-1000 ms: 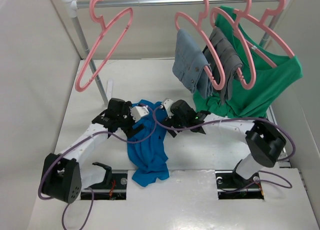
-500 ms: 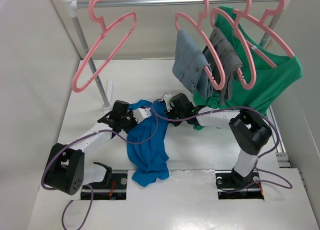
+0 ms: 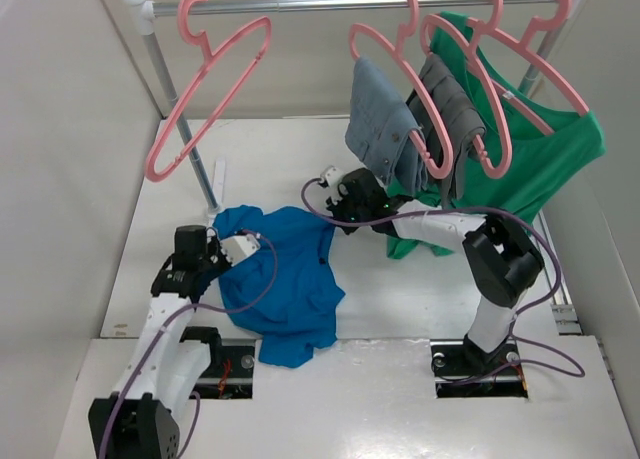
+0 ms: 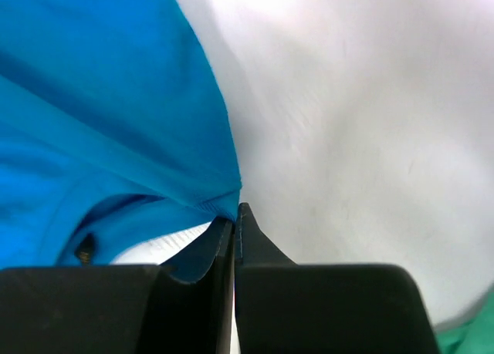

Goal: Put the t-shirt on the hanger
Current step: Move the tshirt to the center of the board, then grab a hanger with the right arm, then place tshirt on hanger

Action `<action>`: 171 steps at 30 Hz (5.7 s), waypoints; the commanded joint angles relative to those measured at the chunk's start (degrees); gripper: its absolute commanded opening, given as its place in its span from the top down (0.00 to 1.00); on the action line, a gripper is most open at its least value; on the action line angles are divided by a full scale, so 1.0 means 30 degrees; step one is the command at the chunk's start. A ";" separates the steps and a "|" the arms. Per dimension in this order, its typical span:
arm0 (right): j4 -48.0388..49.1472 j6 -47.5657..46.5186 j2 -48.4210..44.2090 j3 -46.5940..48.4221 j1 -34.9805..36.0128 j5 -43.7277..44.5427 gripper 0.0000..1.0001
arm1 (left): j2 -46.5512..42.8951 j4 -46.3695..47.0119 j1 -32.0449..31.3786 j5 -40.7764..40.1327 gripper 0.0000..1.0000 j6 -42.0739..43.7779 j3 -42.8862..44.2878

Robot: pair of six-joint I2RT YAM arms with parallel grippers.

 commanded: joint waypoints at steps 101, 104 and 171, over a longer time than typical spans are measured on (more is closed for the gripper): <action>0.6952 1.9090 0.5203 2.1593 0.7017 0.0423 1.00 | -0.6919 -0.0658 0.0410 -0.0569 0.25 -0.5784 -0.1179; 0.8326 1.7921 0.4822 2.1385 0.6519 -0.2035 1.00 | -0.7094 -0.0484 0.0410 -0.0364 0.25 -0.5784 -0.1179; -1.1590 -0.1975 -0.8773 0.3570 0.3967 -1.2708 1.00 | -0.1237 -0.2799 -0.0350 1.7917 0.13 1.6277 0.7758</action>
